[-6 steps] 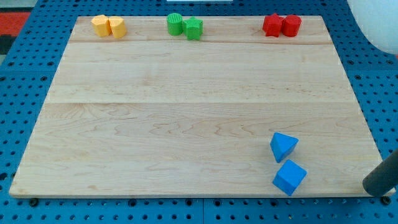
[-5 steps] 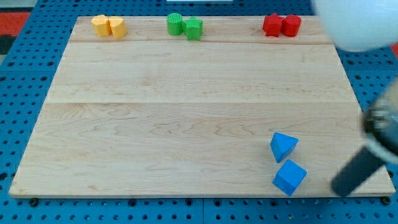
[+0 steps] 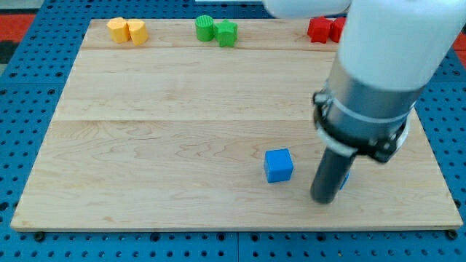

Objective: Push the blue triangle into the blue cube

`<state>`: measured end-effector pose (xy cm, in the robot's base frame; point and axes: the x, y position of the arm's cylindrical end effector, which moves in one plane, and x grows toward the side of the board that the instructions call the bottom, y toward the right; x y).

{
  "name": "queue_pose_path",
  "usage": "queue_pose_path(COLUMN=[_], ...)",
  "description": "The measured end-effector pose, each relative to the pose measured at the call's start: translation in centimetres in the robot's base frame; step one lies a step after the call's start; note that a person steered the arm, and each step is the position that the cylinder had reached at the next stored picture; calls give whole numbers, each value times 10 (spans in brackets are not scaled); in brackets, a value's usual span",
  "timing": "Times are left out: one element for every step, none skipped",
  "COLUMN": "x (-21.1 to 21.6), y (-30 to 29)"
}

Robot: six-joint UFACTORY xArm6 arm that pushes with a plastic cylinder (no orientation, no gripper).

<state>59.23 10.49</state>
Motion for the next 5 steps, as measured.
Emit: queue_pose_path(x=[9, -32, -40, -37, -64], y=[30, 94, 59, 4, -11])
